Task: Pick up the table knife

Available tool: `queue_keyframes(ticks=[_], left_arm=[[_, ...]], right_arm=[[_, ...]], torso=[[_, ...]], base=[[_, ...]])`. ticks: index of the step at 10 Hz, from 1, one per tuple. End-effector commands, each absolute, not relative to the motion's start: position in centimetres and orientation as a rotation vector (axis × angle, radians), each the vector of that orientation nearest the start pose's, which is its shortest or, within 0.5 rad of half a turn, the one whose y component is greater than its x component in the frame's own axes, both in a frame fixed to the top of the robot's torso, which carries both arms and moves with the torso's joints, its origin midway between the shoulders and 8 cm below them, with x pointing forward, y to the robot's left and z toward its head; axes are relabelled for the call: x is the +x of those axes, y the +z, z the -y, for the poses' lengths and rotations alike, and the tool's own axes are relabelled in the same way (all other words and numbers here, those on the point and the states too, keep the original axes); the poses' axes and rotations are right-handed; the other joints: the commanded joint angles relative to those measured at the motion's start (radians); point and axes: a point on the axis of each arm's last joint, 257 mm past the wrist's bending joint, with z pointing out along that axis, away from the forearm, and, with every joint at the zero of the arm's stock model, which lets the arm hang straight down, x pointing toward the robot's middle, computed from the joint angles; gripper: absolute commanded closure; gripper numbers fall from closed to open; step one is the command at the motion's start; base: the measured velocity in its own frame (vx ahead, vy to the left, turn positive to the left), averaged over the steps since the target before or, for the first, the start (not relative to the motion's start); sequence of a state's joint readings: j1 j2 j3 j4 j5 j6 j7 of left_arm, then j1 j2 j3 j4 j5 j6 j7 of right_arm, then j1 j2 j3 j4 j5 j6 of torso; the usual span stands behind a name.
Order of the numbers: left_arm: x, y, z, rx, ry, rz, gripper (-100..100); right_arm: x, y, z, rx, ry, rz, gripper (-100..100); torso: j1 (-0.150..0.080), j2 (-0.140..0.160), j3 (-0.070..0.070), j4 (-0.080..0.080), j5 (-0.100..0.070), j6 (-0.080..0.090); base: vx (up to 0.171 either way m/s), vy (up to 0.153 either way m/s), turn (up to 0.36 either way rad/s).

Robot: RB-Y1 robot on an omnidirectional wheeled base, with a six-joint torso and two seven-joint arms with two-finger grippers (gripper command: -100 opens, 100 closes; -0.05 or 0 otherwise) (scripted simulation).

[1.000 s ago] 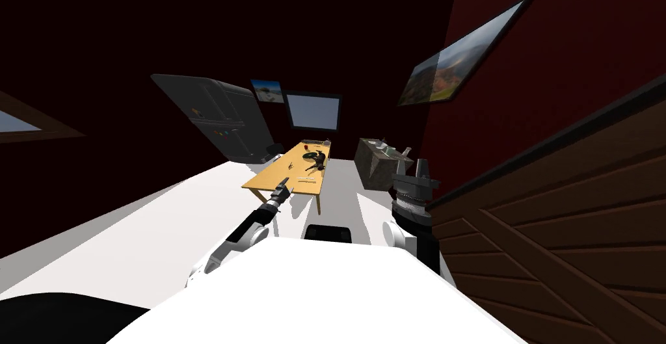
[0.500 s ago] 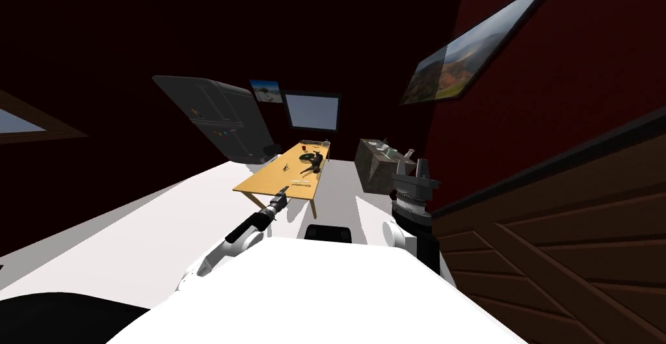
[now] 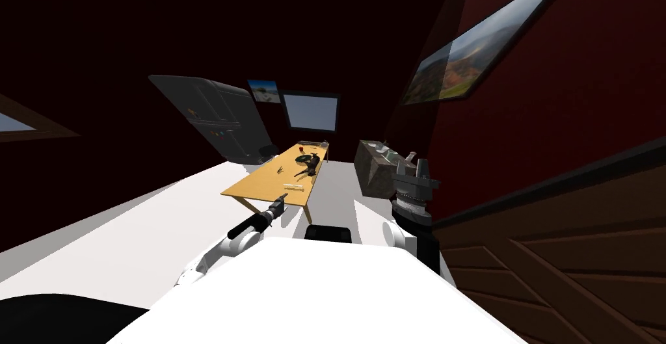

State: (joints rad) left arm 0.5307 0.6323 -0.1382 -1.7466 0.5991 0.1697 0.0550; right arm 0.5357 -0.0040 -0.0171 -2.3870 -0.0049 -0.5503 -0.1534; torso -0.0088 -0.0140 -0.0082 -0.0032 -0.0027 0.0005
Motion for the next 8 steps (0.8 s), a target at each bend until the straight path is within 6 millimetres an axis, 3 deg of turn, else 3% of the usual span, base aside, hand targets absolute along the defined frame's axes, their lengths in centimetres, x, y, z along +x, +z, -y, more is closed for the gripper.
queue_keyframes(ticks=[1, 3, 4, 5, 8], left_arm=[[31.9, -41.2, -37.9, -1.72, -0.906, -1.631, -100], [29.0, -44.7, -40.5, -1.796, -0.768, -1.729, -100], [28.5, -45.2, -40.6, -1.819, -0.752, -1.738, -100], [26.8, -46.8, -42.0, -1.861, -0.675, -1.787, -100], [25.0, -48.3, -43.6, -1.905, -0.592, -1.831, -100]], right_arm=[[30.9, 6.9, 28.0, 0.601, 1.449, -0.491, 0], [30.9, 6.9, 28.0, 0.601, 1.449, -0.491, 0], [30.9, 6.9, 28.0, 0.601, 1.449, -0.491, 0], [30.9, 6.9, 28.0, 0.6, 1.449, -0.491, 0], [30.9, 6.9, 28.0, 0.6, 1.449, -0.492, 0]], torso=[[0.0, 0.0, 0.0, 0.0, 0.0, 0.0], [0.005, 0.005, 0.003, 0.001, 0.001, 0.0], [0.001, 0.001, 0.001, 0.001, 0.001, 0.0], [0.002, 0.001, 0.0, 0.0, 0.001, 0.0], [0.006, 0.001, 0.001, 0.0, 0.002, 0.0]], base=[[0.063, -0.059, 0.0], [0.123, -0.119, 0.017], [0.161, -0.123, 0.02], [0.156, -0.099, -0.001], [0.133, -0.054, 0.003]])
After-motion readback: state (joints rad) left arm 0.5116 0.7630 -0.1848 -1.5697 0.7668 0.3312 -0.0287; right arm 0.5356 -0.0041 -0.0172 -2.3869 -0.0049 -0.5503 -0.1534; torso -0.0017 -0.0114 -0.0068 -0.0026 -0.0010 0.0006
